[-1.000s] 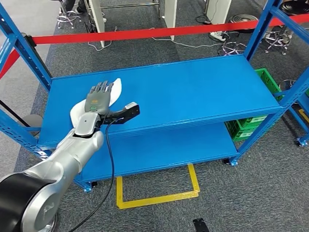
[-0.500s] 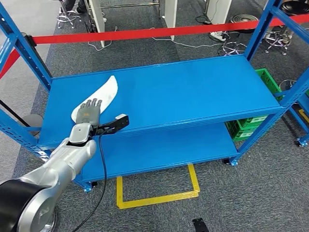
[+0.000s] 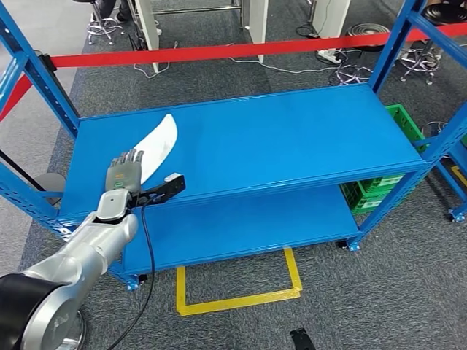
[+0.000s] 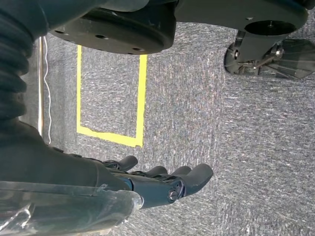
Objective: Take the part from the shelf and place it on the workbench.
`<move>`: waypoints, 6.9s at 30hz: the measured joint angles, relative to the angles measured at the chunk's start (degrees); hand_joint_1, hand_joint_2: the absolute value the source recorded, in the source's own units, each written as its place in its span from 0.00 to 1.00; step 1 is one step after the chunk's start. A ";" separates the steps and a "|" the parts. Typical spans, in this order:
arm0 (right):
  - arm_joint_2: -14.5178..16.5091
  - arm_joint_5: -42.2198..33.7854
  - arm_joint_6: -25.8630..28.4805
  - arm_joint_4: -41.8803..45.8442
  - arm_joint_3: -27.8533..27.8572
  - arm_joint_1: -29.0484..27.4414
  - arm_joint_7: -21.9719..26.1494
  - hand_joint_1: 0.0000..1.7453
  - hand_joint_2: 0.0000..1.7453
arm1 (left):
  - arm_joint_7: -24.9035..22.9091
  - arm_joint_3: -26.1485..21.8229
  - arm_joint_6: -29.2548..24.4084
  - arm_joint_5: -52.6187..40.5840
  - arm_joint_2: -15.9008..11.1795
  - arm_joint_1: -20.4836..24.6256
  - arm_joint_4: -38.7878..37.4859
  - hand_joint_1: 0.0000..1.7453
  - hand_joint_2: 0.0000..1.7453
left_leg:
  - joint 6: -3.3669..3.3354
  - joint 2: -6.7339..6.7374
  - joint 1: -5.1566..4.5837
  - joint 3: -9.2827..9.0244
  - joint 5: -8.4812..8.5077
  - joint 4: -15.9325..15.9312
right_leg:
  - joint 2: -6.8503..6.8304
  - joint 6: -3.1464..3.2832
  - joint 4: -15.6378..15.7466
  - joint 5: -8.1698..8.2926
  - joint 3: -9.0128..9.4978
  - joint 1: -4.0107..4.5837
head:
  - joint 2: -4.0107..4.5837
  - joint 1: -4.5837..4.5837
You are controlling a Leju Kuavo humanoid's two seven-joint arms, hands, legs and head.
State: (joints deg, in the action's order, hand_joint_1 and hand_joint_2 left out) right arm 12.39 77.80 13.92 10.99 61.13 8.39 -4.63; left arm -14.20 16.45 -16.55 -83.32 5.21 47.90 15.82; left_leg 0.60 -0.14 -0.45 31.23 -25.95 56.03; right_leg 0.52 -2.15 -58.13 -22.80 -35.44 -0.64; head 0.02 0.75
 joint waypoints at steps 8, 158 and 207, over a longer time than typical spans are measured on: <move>0.00 -0.01 0.00 0.00 0.00 0.00 0.00 0.00 1.00 | -0.29 -0.42 -1.08 0.16 -0.41 -1.41 -0.02 1.00 1.00 | 0.00 0.00 0.00 -0.03 0.00 0.00 | 0.01 0.00 0.00 0.00 -0.01 0.00 | 0.00 0.00; 0.77 -7.18 2.34 0.12 4.88 -0.83 2.31 0.00 1.00 | 36.12 -3.25 -23.58 13.80 -2.81 -38.05 64.41 1.00 1.00 | 2.26 0.24 1.35 1.02 -1.63 8.08 | -0.16 0.98 0.01 0.21 -0.70 0.47 | 0.00 -0.15; 0.56 -3.63 0.84 0.24 1.98 -1.02 3.55 0.00 1.00 | 26.24 3.21 -22.04 7.64 -5.76 4.39 8.97 1.00 1.00 | -0.52 0.22 -0.25 5.49 5.45 -0.08 | 0.01 0.68 0.44 -1.90 1.82 1.14 | 0.00 0.19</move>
State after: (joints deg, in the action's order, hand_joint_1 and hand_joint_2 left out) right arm 12.96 74.17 14.76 11.23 63.11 7.37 -1.08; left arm 12.04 19.67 -38.58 -75.69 -0.55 52.29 24.79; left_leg 0.08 0.08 -0.69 36.72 -20.50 55.95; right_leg 0.53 -1.47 -57.69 -24.69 -33.62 0.51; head 0.02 0.95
